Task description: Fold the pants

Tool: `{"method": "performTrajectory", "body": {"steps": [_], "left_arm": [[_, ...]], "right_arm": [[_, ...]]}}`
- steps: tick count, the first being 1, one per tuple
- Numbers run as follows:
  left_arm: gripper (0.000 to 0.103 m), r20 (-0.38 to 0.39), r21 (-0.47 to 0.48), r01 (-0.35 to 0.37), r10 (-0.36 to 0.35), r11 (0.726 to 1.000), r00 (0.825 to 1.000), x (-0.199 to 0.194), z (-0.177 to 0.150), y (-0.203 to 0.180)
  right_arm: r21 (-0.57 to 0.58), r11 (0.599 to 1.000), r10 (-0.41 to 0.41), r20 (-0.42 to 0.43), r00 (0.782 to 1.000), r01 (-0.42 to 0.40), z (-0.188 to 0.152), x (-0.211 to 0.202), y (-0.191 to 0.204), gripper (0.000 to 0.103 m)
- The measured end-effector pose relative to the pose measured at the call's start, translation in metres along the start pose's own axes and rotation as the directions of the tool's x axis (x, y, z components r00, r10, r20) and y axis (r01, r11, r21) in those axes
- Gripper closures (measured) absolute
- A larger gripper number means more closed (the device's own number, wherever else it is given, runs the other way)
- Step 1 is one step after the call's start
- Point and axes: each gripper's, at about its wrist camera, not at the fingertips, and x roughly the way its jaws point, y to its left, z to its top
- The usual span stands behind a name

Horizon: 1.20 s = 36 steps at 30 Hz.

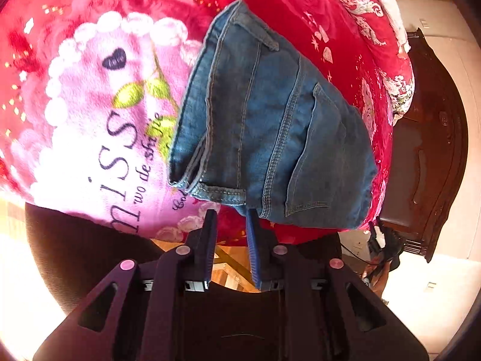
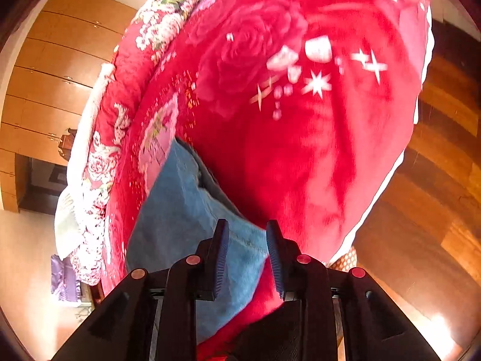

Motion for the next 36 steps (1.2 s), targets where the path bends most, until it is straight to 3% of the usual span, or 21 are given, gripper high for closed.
{"method": "performTrajectory", "body": {"steps": [2, 4, 6, 8, 10, 12, 13, 14, 16, 19, 23, 25, 27, 31, 35, 36], "left_arm": [[0.083, 0.054, -0.005, -0.015, 0.015, 1.000, 0.998, -0.012, 0.018, 0.001], [0.061, 0.089, -0.054, 0.000, 0.004, 0.999, 0.996, -0.010, 0.044, 0.003], [0.057, 0.097, -0.119, 0.033, -0.021, 0.992, 0.995, 0.003, 0.067, 0.002], [0.057, 0.077, -0.157, 0.042, -0.030, 0.987, 0.997, 0.018, 0.084, -0.004], [0.057, 0.070, -0.160, 0.041, -0.030, 0.986, 0.997, 0.029, 0.089, -0.015], [0.057, 0.067, -0.136, 0.016, -0.007, 0.991, 0.998, 0.036, 0.090, -0.027], [0.057, 0.076, -0.122, -0.013, 0.022, 0.992, 0.997, 0.037, 0.091, -0.030], [0.057, 0.092, -0.104, -0.043, 0.053, 0.994, 0.994, 0.031, 0.087, -0.026], [0.057, 0.114, -0.083, -0.110, 0.119, 0.990, 0.986, 0.037, 0.087, -0.025], [0.058, 0.125, -0.096, -0.112, 0.124, 0.989, 0.984, 0.044, 0.093, -0.024], [0.062, 0.106, -0.106, -0.099, 0.110, 0.989, 0.988, 0.025, 0.090, -0.013], [0.062, 0.125, -0.110, -0.058, 0.072, 0.992, 0.990, 0.010, 0.083, -0.004], [0.062, 0.138, -0.124, -0.005, 0.023, 0.992, 0.990, -0.005, 0.075, 0.009], [0.061, 0.162, -0.186, 0.099, -0.069, 0.978, 0.984, -0.020, 0.064, 0.031], [0.061, 0.131, -0.053, 0.044, -0.037, 0.998, 0.991, -0.013, 0.065, -0.008], [0.056, 0.106, -0.002, 0.028, -0.027, 1.000, 0.994, -0.006, 0.067, -0.026]], "right_arm": [[-0.080, 0.997, 0.003, -0.010, 1.000, -0.004, 0.014, 0.006, 0.023, 0.064], [-0.161, 0.986, 0.021, -0.047, 0.999, -0.028, 0.023, 0.026, 0.053, 0.062], [-0.243, 0.969, 0.023, -0.097, 0.995, -0.046, 0.029, 0.054, 0.087, 0.059], [-0.316, 0.949, -0.044, -0.090, 0.995, 0.013, 0.036, 0.084, 0.112, 0.060], [-0.363, 0.924, -0.152, -0.050, 0.987, 0.123, 0.042, 0.111, 0.125, 0.059], [-0.416, 0.884, -0.264, -0.070, 0.962, 0.213, 0.046, 0.139, 0.127, 0.059], [-0.437, 0.874, -0.280, -0.096, 0.955, 0.212, 0.046, 0.149, 0.126, 0.062], [-0.462, 0.864, -0.278, -0.110, 0.954, 0.198, 0.045, 0.154, 0.131, 0.082], [-0.476, 0.862, -0.236, -0.070, 0.969, 0.176, 0.047, 0.148, 0.135, 0.088], [-0.436, 0.873, -0.288, -0.102, 0.952, 0.218, 0.054, 0.162, 0.118, 0.086], [-0.349, 0.922, -0.207, -0.084, 0.975, 0.166, 0.061, 0.138, 0.110, 0.078], [-0.305, 0.947, -0.133, -0.087, 0.987, 0.101, 0.062, 0.118, 0.103, 0.078], [-0.273, 0.960, -0.091, -0.078, 0.993, 0.067, 0.058, 0.096, 0.092, 0.067], [-0.206, 0.977, -0.063, -0.035, 0.997, 0.054, 0.040, 0.051, 0.057, 0.058], [-0.031, 0.999, -0.026, 0.003, 1.000, 0.026, 0.020, 0.022, 0.008, 0.052], [0.008, 1.000, -0.003, 0.001, 1.000, 0.003, 0.015, 0.020, -0.001, 0.052]]}}
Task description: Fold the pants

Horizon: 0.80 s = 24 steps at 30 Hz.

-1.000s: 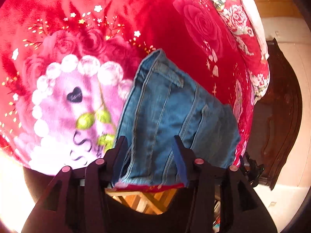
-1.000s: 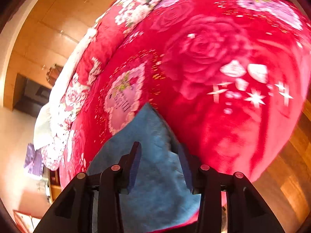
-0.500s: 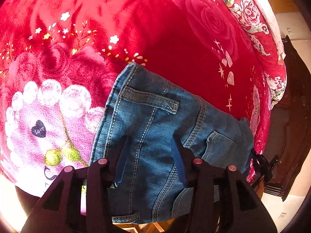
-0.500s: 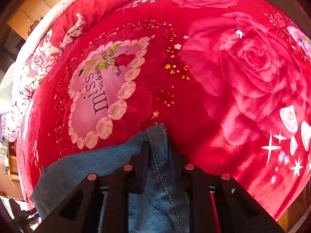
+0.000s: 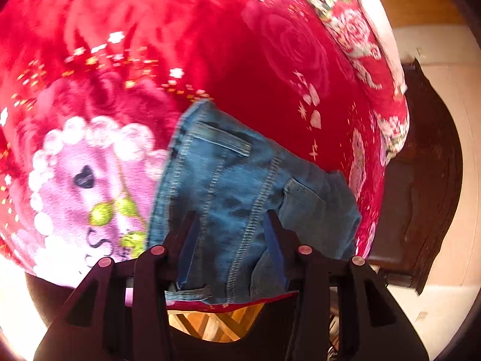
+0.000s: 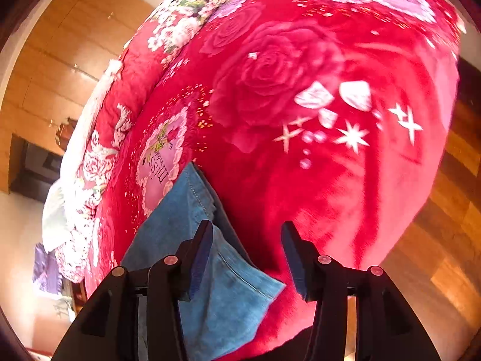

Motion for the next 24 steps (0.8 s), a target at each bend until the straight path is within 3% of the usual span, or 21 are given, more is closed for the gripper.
{"method": "performTrajectory", "body": {"steps": [1, 6, 12, 14, 19, 24], "left_arm": [[0.050, -0.030, 0.049, -0.008, 0.009, 0.999, 1.000, 0.010, 0.000, -0.019], [0.049, -0.194, 0.299, -0.024, 0.085, 0.954, 0.977, 0.076, -0.007, -0.134], [0.049, -0.279, 0.565, -0.045, 0.242, 0.824, 0.929, 0.164, -0.038, -0.293], [0.049, -0.298, 0.621, -0.047, 0.292, 0.782, 0.909, 0.195, -0.047, -0.342], [0.049, -0.312, 0.715, -0.067, 0.402, 0.696, 0.861, 0.267, -0.069, -0.440], [0.049, -0.282, 0.777, -0.111, 0.501, 0.619, 0.818, 0.328, -0.084, -0.489]], "right_arm": [[0.035, 0.999, 0.030, -0.004, 1.000, -0.030, -0.005, 0.000, -0.008, 0.052], [0.104, 0.985, 0.140, -0.054, 0.989, -0.134, -0.032, 0.016, -0.026, 0.050], [0.086, 0.961, 0.271, -0.097, 0.958, -0.263, -0.052, 0.053, -0.010, 0.050], [0.064, 0.948, 0.316, -0.094, 0.944, -0.311, -0.055, 0.059, -0.003, 0.051], [0.073, 0.936, 0.349, -0.074, 0.934, -0.344, -0.062, 0.063, -0.012, 0.060], [0.115, 0.906, 0.415, -0.061, 0.908, -0.406, -0.068, 0.067, -0.024, 0.061]]}}
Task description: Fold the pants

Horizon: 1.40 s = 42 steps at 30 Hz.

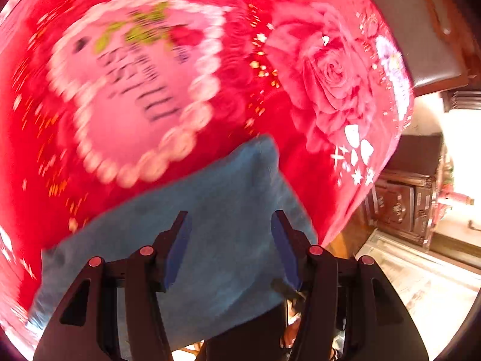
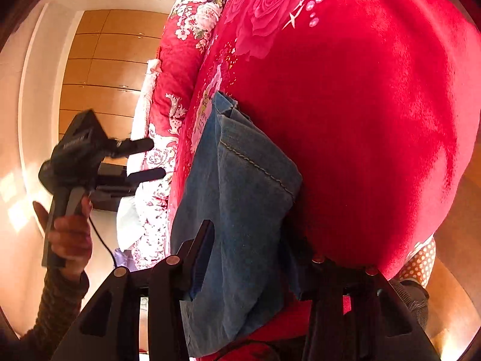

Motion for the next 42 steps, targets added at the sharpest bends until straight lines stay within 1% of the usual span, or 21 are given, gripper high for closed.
{"method": "performTrajectory", "body": {"steps": [2, 4, 8, 9, 12, 14, 15, 17, 18, 19, 20, 21, 22, 25, 29, 32, 34, 37, 39, 40, 42], "left_arm": [[0.049, -0.022, 0.001, -0.028, 0.028, 1.000, 0.999, 0.011, 0.017, -0.009], [0.049, -0.051, -0.017, -0.024, 0.024, 1.000, 0.998, 0.023, 0.029, -0.012], [0.049, -0.065, -0.021, -0.033, 0.032, 0.999, 0.997, 0.038, 0.043, -0.012], [0.049, -0.068, -0.006, -0.037, 0.036, 0.999, 0.997, 0.041, 0.045, -0.014], [0.036, -0.104, 0.069, -0.095, 0.102, 0.993, 0.989, 0.057, 0.046, -0.024], [0.034, -0.141, 0.125, -0.113, 0.130, 0.986, 0.981, 0.072, 0.041, -0.030], [0.033, -0.145, 0.160, -0.115, 0.139, 0.980, 0.980, 0.076, 0.036, -0.034], [0.032, -0.109, 0.225, -0.117, 0.144, 0.967, 0.984, 0.075, 0.028, -0.044], [0.040, -0.090, 0.250, -0.114, 0.140, 0.962, 0.986, 0.073, 0.023, -0.047], [0.057, -0.069, 0.268, -0.125, 0.149, 0.955, 0.986, 0.071, 0.020, -0.049], [0.062, -0.047, 0.275, -0.143, 0.162, 0.951, 0.986, 0.069, 0.017, -0.050], [0.071, -0.035, 0.268, -0.137, 0.152, 0.954, 0.988, 0.065, 0.015, -0.048], [0.081, -0.025, 0.260, -0.123, 0.134, 0.958, 0.991, 0.059, 0.013, -0.042], [0.087, 0.013, 0.228, -0.043, 0.041, 0.973, 0.999, 0.034, 0.002, -0.025], [0.087, 0.088, 0.208, 0.025, -0.044, 0.978, 0.995, -0.009, -0.021, 0.001], [0.087, 0.129, 0.171, 0.051, -0.074, 0.984, 0.989, -0.032, -0.031, 0.026], [0.087, 0.147, 0.134, 0.060, -0.080, 0.989, 0.986, -0.040, -0.041, 0.047], [0.087, 0.162, 0.051, 0.075, -0.082, 0.996, 0.983, -0.048, -0.055, 0.079], [0.087, 0.163, -0.013, 0.084, -0.081, 0.996, 0.983, -0.048, -0.069, 0.109], [0.087, 0.160, -0.050, 0.088, -0.079, 0.995, 0.984, -0.046, -0.077, 0.123], [0.086, 0.149, -0.118, 0.087, -0.069, 0.989, 0.986, -0.041, -0.092, 0.151]], "right_arm": [[0.006, 1.000, 0.011, -0.005, 1.000, -0.011, 0.002, 0.001, -0.001, 0.060], [-0.001, 1.000, 0.011, -0.006, 1.000, -0.011, 0.002, 0.001, -0.001, 0.060], [-0.008, 1.000, 0.014, -0.009, 1.000, -0.014, 0.002, 0.001, -0.001, 0.059], [-0.007, 1.000, 0.015, -0.009, 1.000, -0.015, 0.002, 0.001, -0.002, 0.059], [-0.007, 1.000, 0.016, -0.008, 1.000, -0.016, 0.002, 0.000, -0.003, 0.058], [-0.006, 1.000, 0.016, -0.007, 1.000, -0.016, 0.002, 0.000, -0.003, 0.058], [-0.006, 1.000, 0.016, -0.007, 1.000, -0.017, 0.002, 0.000, -0.002, 0.058], [-0.006, 1.000, 0.015, -0.005, 1.000, -0.015, 0.002, 0.000, -0.002, 0.059], [-0.005, 1.000, 0.009, -0.004, 1.000, -0.009, 0.002, 0.000, -0.002, 0.061], [-0.003, 1.000, 0.002, -0.003, 1.000, -0.002, 0.002, 0.000, -0.002, 0.063], [0.003, 1.000, -0.008, -0.003, 1.000, 0.008, 0.002, 0.000, -0.004, 0.071], [0.017, 1.000, -0.013, -0.006, 1.000, 0.013, 0.003, 0.001, -0.005, 0.084], [0.029, 0.999, -0.014, -0.009, 1.000, 0.015, 0.004, 0.001, -0.007, 0.088], [-0.029, 0.998, -0.049, 0.009, 0.999, 0.049, 0.006, -0.003, 0.006, 0.091], [-0.159, 0.986, -0.050, 0.020, 0.999, 0.053, 0.004, -0.010, 0.044, 0.091], [-0.290, 0.955, -0.073, 0.002, 0.997, 0.071, -0.005, -0.010, 0.081, 0.091], [-0.394, 0.915, -0.102, -0.022, 0.995, 0.085, -0.018, -0.005, 0.108, 0.091], [-0.556, 0.827, -0.158, -0.078, 0.984, 0.089, -0.048, 0.014, 0.147, 0.091], [-0.648, 0.758, -0.199, -0.133, 0.971, 0.067, -0.076, 0.035, 0.167, 0.091], [-0.675, 0.736, -0.216, -0.166, 0.962, 0.048, -0.089, 0.047, 0.173, 0.091], [-0.698, 0.716, -0.257, -0.275, 0.927, -0.008, -0.114, 0.076, 0.179, 0.087]]}}
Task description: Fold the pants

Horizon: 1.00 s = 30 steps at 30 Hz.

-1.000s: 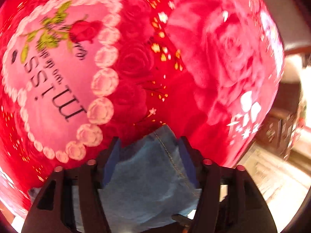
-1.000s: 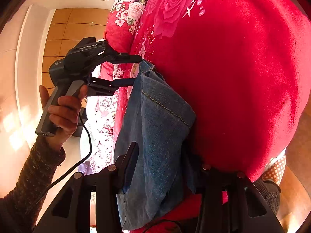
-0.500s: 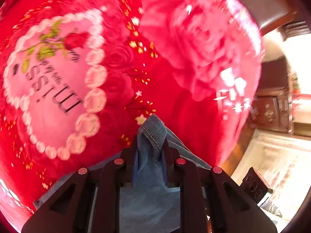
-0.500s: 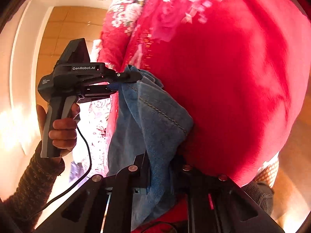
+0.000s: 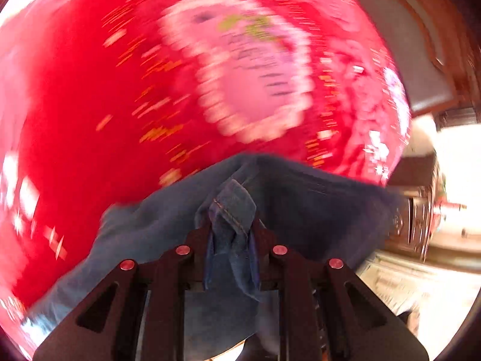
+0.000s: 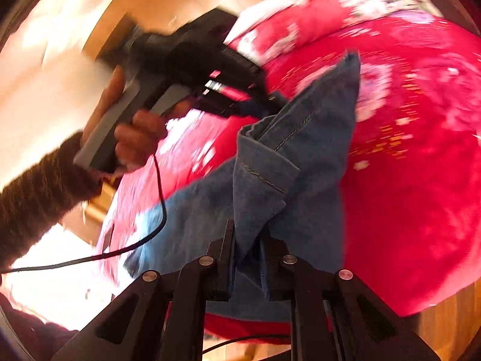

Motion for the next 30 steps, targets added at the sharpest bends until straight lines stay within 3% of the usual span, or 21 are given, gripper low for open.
{"method": "performTrajectory", "body": {"steps": [3, 6, 9, 11, 13, 16, 19, 22, 24, 26, 28, 30], "left_arm": [[0.083, -0.006, -0.108, 0.014, -0.015, 0.994, 1.000, 0.001, -0.020, 0.040], [0.082, 0.023, -0.174, 0.045, -0.042, 0.984, 0.999, -0.007, -0.038, 0.065], [0.081, 0.090, -0.189, 0.049, -0.032, 0.981, 0.995, -0.026, -0.058, 0.082], [0.077, 0.143, -0.193, 0.084, -0.057, 0.978, 0.988, -0.036, -0.078, 0.090], [0.054, 0.167, -0.191, 0.156, -0.125, 0.969, 0.978, -0.035, -0.102, 0.092], [0.050, 0.140, -0.182, 0.214, -0.190, 0.960, 0.972, -0.013, -0.130, 0.080], [0.050, 0.086, -0.217, 0.236, -0.222, 0.947, 0.971, 0.020, -0.142, 0.067], [0.041, 0.066, -0.324, 0.274, -0.267, 0.905, 0.961, 0.048, -0.151, 0.069], [0.034, 0.132, -0.363, 0.303, -0.273, 0.881, 0.953, 0.047, -0.158, 0.069], [0.033, 0.162, -0.396, 0.324, -0.282, 0.859, 0.946, 0.043, -0.160, 0.069], [0.034, 0.189, -0.436, 0.388, -0.339, 0.812, 0.922, 0.045, -0.162, 0.070], [0.038, 0.201, -0.473, 0.404, -0.351, 0.783, 0.915, 0.051, -0.165, 0.068]], "right_arm": [[-0.019, 0.999, 0.040, -0.180, 0.983, -0.044, -0.009, 0.046, 0.021, 0.087], [-0.087, 0.996, -0.005, -0.258, 0.966, -0.019, -0.011, 0.061, 0.036, 0.081], [-0.041, 0.996, 0.064, -0.228, 0.972, -0.075, -0.010, 0.037, 0.031, 0.066], [0.004, 0.996, 0.085, -0.179, 0.980, -0.086, -0.011, 0.011, 0.018, 0.063], [0.069, 0.996, 0.070, -0.120, 0.990, -0.062, -0.004, -0.013, -0.005, 0.063], [0.124, 0.992, -0.028, -0.078, 0.997, 0.037, 0.012, -0.034, -0.036, 0.060], [0.121, 0.992, -0.035, -0.055, 0.998, 0.041, 0.044, -0.031, -0.043, 0.060], [0.093, 0.996, -0.013, -0.060, 0.998, 0.019, 0.079, -0.017, -0.042, 0.059], [0.067, 0.997, -0.017, -0.097, 0.995, 0.023, 0.102, 0.004, -0.035, 0.051], [0.052, 0.997, -0.040, -0.153, 0.987, 0.049, 0.122, 0.030, -0.031, 0.048], [0.041, 0.997, -0.058, -0.213, 0.975, 0.069, 0.135, 0.054, -0.020, 0.047], [-0.013, 0.994, -0.104, -0.271, 0.957, 0.105, 0.139, 0.079, -0.009, 0.047]]}}
